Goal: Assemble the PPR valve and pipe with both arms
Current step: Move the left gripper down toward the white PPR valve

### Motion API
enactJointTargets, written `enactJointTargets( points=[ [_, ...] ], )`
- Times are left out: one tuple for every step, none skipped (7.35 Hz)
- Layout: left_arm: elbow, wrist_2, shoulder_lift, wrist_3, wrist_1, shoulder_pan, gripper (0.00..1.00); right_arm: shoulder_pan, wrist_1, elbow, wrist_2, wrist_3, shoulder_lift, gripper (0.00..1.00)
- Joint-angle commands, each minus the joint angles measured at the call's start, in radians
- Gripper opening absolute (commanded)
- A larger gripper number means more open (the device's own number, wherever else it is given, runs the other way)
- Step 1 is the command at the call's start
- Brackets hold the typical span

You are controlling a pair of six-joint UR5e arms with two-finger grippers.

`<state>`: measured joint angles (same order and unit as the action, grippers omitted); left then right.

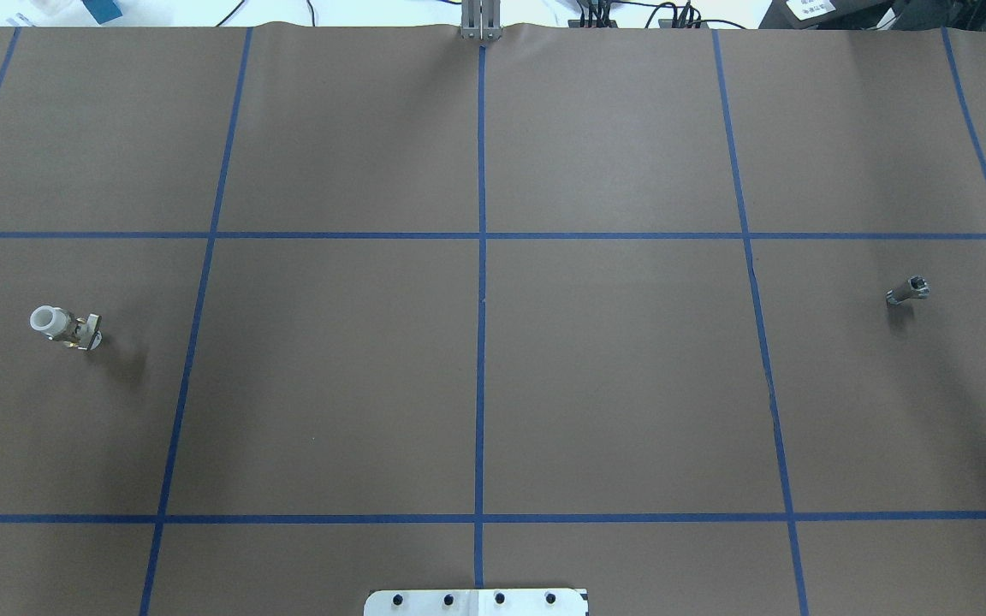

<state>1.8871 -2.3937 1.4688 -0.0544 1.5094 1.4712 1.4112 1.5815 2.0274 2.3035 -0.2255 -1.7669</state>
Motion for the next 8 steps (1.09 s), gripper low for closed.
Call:
enactJointTargets(
  points=[
    [0.01, -0.001, -0.001, 0.001, 0.002, 0.0, 1.0, -0.002, 0.0, 0.001, 0.001, 0.0, -0.002, 1.0],
    [0.007, -0.002, 0.002, 0.001, 0.002, 0.0, 1.0, -0.002, 0.0, 0.001, 0.001, 0.0, -0.002, 1.0],
    [0.004, -0.001, 0.002, 0.001, 0.002, 0.0, 1.0, -0.002, -0.003, 0.001, 0.002, 0.0, -0.002, 1.0],
    [0.01, -0.001, 0.002, 0.001, 0.003, 0.0, 1.0, -0.002, -0.003, 0.001, 0.002, 0.0, -0.002, 1.0],
    [0.016, -0.001, 0.002, 0.001, 0.003, 0.0, 1.0, -0.002, -0.003, 0.001, 0.002, 0.0, 0.0, 1.0],
    [0.017, -0.001, 0.005, 0.001, 0.005, -0.003, 1.0, -0.002, -0.003, 0.001, 0.002, 0.0, 0.0, 1.0],
    [0.027, -0.004, 0.005, 0.002, 0.006, -0.003, 1.0, -0.002, -0.003, 0.001, 0.004, 0.0, 0.0, 1.0],
    [0.042, -0.005, 0.005, -0.005, 0.008, -0.003, 1.0, -0.002, -0.005, 0.001, 0.007, 0.0, 0.0, 1.0]
  ],
)
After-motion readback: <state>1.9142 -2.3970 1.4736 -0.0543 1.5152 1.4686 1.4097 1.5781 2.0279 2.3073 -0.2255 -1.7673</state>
